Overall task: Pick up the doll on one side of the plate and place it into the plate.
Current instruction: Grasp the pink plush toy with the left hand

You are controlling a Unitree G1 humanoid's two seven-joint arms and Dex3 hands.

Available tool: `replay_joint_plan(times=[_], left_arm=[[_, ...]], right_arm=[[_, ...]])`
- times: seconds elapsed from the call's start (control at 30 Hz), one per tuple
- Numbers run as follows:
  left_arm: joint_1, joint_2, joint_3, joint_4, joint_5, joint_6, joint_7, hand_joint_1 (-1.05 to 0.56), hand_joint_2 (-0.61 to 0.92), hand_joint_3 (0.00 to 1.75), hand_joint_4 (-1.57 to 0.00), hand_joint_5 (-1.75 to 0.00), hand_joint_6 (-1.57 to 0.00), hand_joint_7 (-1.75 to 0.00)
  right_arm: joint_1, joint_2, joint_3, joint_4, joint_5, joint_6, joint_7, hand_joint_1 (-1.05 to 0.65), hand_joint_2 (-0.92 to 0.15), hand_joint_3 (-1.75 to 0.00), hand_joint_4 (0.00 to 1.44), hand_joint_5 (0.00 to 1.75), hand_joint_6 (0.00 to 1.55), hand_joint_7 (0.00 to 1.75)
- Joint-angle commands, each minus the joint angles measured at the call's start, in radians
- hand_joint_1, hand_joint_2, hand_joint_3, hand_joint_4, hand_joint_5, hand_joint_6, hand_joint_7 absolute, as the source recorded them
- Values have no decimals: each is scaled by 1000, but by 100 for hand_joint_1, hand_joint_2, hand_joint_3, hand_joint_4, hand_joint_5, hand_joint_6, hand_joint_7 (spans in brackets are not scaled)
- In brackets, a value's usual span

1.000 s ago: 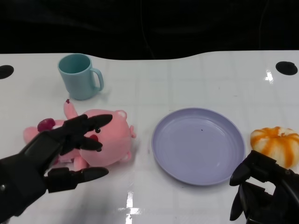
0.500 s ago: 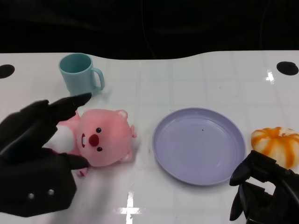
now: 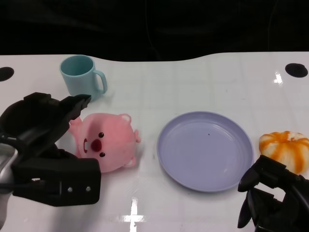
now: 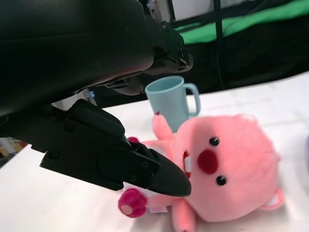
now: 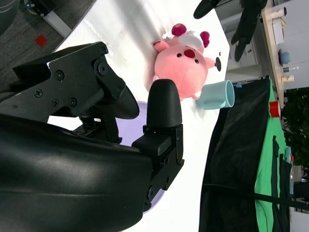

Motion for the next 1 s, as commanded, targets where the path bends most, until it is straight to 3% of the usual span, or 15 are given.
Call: replay_joint_plan(times=[0.03,0.27,1.0], left_arm=[[-26,12,-12,19,18,10,-10,-77,90,1,-18,-37,-18,-1],[-168,-28,-139,286,141,34,42,-79,91,0,-22,-32,-19,-1],[-428,-145,-304,859,120,-9,204,-79,90,0,-28,-19,-21,-1]], right_arm=[[-2,-11,-9,-3,1,-3,-3,-11,-68,-124,67,175,45,175],[4,-15,-9,-8,-1,-7,2,-10,-67,-125,67,175,46,174],[23,-17,-11,-31,-1,2,-5,-11,-67,-125,66,175,45,174]])
